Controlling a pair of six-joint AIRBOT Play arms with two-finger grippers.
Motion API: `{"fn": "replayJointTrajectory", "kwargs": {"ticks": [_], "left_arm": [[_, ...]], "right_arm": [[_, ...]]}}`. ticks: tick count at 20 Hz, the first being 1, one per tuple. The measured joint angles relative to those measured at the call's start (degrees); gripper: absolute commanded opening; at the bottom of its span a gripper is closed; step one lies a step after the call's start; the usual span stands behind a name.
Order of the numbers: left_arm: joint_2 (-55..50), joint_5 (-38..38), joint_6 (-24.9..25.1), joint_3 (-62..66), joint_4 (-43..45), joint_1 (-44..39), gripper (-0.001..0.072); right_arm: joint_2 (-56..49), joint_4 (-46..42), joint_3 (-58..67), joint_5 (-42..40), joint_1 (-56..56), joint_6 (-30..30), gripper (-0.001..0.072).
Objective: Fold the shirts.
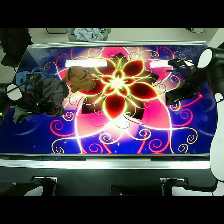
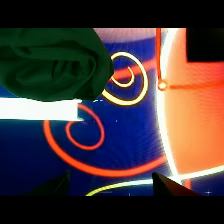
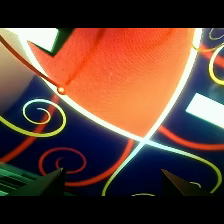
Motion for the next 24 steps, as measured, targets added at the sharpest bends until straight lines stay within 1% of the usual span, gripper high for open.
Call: {"fn": "replayJointTrajectory", "kwargs": {"ticks": [10, 12, 14, 17, 19, 20, 24], "left_arm": [[0.0, 0.7, 0.3, 0.0, 0.1, 0.0, 0.0615], [0.0, 4.6, 4.1, 0.0, 0.7, 0.0, 0.0615], [0.0, 10.3, 7.4, 0.0, 1.2, 0.0, 0.0615], [0.0, 18.5, 9.8, 0.0, 1.5, 0.0, 0.0615], [0.0, 23.0, 10.1, 0.0, 1.4, 0.0, 0.0615], [0.0, 24.9, 9.5, 0.0, 0.8, 0.0, 0.0615], [-0.4, 32.8, 4.6, 0.0, -4.6, 0.0, 0.0618]], "right_arm": [[0.0, 0.0, 0.0, 0.0, 0.0, 0.0, 0.0670], [0.0, 0.0, 0.0, 0.0, 0.0, 0.0, 0.0670], [0.0, 0.0, 0.0, 0.0, 0.0, 0.0, 0.0670], [0.0, 0.0, 0.0, 0.0, 0.0, 0.0, 0.0671], [0.0, 0.0, 0.0, -0.5, 0.0, 0.0, 0.0670], [0.0, 0.0, 0.0, -1.2, 0.0, 0.0, 0.0671], [0.0, 0.0, 0.0, -2.8, 0.0, 0.0, 0.0671]]}}
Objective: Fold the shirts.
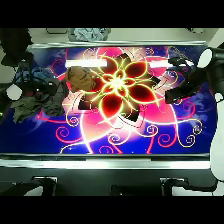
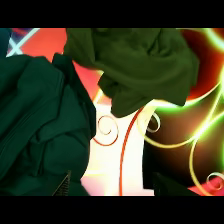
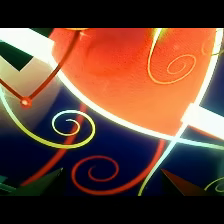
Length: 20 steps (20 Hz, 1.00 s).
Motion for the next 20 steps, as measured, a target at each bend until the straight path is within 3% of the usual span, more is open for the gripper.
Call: {"fn": "replayJointTrajectory", "kwargs": {"ticks": [3, 5, 7, 8, 12, 16, 20], "left_arm": [[-3.5, 6.1, -3.3, 2.0, -4.7, 0.1, 0.0620], [-9.2, 6.3, -5.0, 7.1, -8.2, 0.7, 0.0620], [-18.2, 2.4, -6.3, 16.0, -12.8, 2.0, 0.0624], [-23.7, -0.7, -7.2, 21.8, -15.6, 2.9, 0.0678], [-43.6, -12.4, -12.0, 41.6, -26.2, 6.2, 0.0720], [-51.8, -14.0, -13.2, 45.9, -32.5, 7.2, 0.0720], [-54.8, -12.4, -11.3, 46.5, -34.7, 6.8, 0.0720]], "right_arm": [[0.0, 0.0, 0.0, -1.0, -0.1, 0.0, 0.0671], [0.0, 0.0, 0.0, -2.1, -0.1, 0.0, 0.0671], [0.0, 0.0, 0.0, -3.9, -0.1, 0.0, 0.0670], [0.0, 0.0, 0.0, -4.9, -0.1, 0.0, 0.0670], [0.0, 0.0, 0.0, -7.3, -0.1, -0.2, 0.0670], [0.0, 0.2, 0.0, -8.3, -0.1, -0.2, 0.0670], [0.0, 0.8, 0.0, -9.6, -0.1, 1.7, 0.0671]]}}
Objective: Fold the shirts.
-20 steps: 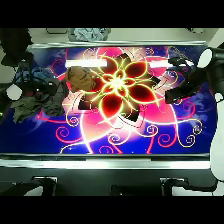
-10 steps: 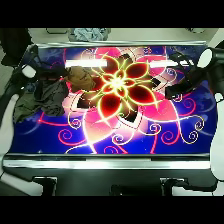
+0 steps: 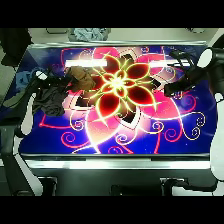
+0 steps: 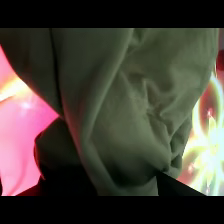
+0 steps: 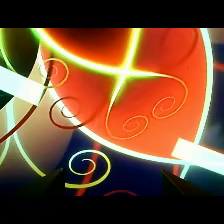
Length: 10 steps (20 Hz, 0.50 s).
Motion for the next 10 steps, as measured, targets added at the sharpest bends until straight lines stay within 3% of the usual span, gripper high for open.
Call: {"fn": "replayJointTrajectory", "kwargs": {"ticks": [1, 2, 3, 4, 7, 10], "left_arm": [[-0.5, 0.7, 0.5, 0.0, -0.5, -0.3, 0.0708], [-0.8, 1.7, 0.9, 0.0, -1.3, -0.7, 0.0447], [-1.1, 3.0, 1.2, 0.1, -2.6, -1.0, 0.0083], [-1.3, 4.3, 1.2, 0.1, -4.4, -1.1, 0.0033], [-1.2, 6.8, 2.7, 0.1, -12.2, -0.7, 0.0030], [3.3, 6.1, 12.8, 0.2, -22.0, -0.6, 0.0029]], "right_arm": [[0.0, 0.1, 0.0, -0.3, 0.0, 0.8, 0.0670], [0.0, 0.1, 0.0, -0.6, 0.0, 1.7, 0.0670], [0.0, 0.2, 0.0, -1.0, 0.0, 2.4, 0.0670], [0.0, 0.2, 0.0, -1.5, 0.0, 3.0, 0.0670], [0.0, 0.2, 0.0, -4.4, 0.0, 3.7, 0.0669], [1.0, -0.7, 1.2, -7.8, 0.0, 1.6, 0.0670]]}}
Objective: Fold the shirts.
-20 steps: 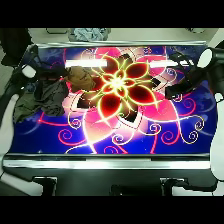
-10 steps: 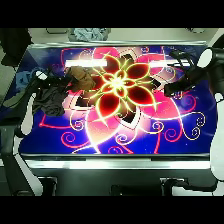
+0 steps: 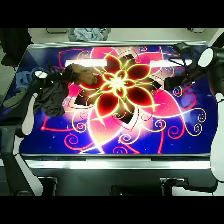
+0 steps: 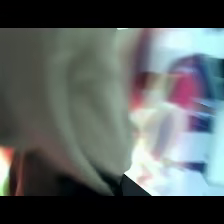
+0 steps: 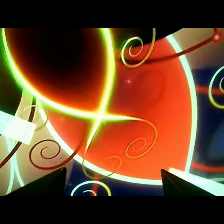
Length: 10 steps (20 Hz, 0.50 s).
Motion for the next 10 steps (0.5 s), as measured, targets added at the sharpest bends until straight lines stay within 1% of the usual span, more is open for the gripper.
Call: {"fn": "replayJointTrajectory", "kwargs": {"ticks": [2, 4, 5, 7, 8, 10], "left_arm": [[6.6, -2.4, 9.1, 0.0, -4.0, -0.9, 0.0029], [14.7, -4.5, 14.8, 0.1, -5.4, -2.4, 0.0028], [19.0, -5.3, 16.1, 0.1, -5.1, -3.4, 0.0028], [27.4, -7.5, 16.6, 0.1, -1.6, -5.7, 0.0029], [31.4, -8.9, 15.9, 0.0, 1.0, -7.1, 0.0029], [38.0, -13.0, 13.7, -0.4, 7.2, -10.3, 0.0029]], "right_arm": [[2.4, -1.6, 1.4, -1.5, 0.0, -1.3, 0.0670], [7.0, -4.0, 2.3, -3.1, 0.0, -2.1, 0.0671], [9.6, -5.0, 2.5, -3.5, 0.0, -2.4, 0.0672], [15.5, -6.2, 2.8, -3.5, 0.0, -2.7, 0.0682], [18.6, -6.6, 3.0, -2.6, 0.0, -2.9, 0.0696], [24.0, -7.2, 3.1, 0.9, 0.0, -3.0, 0.0693]]}}
